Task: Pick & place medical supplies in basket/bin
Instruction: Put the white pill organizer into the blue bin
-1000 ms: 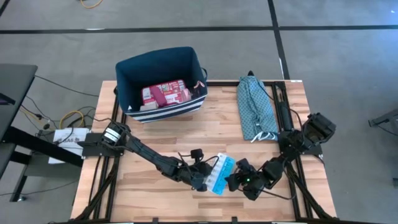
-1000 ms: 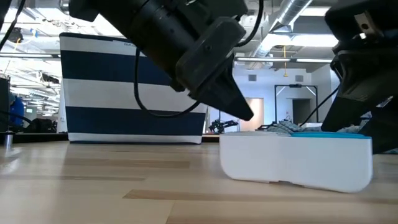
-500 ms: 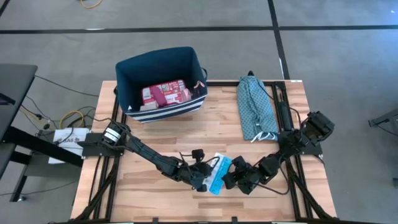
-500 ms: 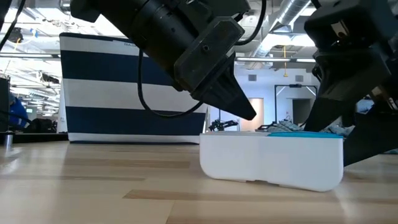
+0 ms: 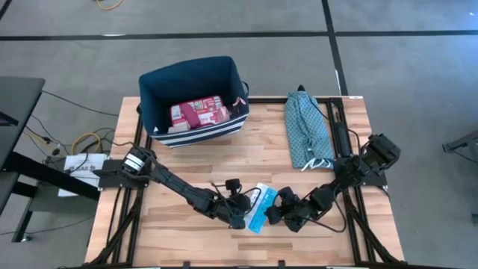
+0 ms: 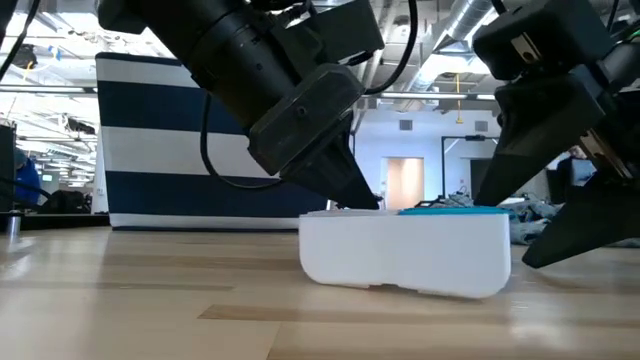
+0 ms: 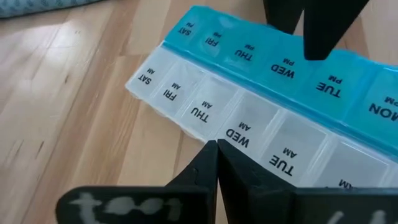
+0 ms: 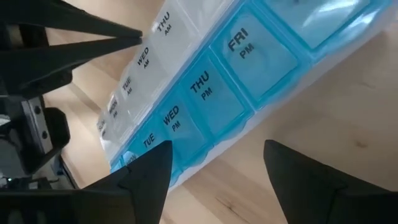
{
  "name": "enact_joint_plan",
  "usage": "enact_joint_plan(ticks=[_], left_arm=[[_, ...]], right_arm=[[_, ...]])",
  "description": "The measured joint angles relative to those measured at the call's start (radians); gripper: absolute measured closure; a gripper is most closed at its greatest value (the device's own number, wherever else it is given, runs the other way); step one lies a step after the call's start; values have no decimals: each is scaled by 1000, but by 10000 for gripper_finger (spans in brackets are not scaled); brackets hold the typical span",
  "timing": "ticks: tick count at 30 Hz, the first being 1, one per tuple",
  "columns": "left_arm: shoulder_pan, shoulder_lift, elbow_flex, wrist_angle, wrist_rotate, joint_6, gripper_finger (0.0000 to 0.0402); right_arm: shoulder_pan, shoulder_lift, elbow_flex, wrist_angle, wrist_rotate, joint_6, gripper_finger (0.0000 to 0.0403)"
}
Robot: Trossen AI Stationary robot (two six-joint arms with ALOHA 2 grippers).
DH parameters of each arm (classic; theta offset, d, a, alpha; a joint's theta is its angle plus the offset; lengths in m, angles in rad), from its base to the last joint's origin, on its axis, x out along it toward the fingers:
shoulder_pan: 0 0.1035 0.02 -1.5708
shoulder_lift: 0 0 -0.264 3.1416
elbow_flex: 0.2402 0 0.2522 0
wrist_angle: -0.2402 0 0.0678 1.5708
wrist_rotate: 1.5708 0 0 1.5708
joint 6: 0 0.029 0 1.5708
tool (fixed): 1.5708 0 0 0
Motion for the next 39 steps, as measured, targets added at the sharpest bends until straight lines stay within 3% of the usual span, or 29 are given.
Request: enact_joint_plan(ticks=[16,29,34,39], left_arm=[[-17,-1,-21,38,5,-41,402],[-16,3,-104,199,61,-68,401],[-18,6,-106,226,85,-68,401],[-17,5,-105,228,68,-56,401]], right_arm=[[-18,0,1,-7,69,27,157],[-59,-3,2,35,130,22,157],[-96,-2,2,106,117,-106,157],[-123,-2,2,73,-10,-174,157]])
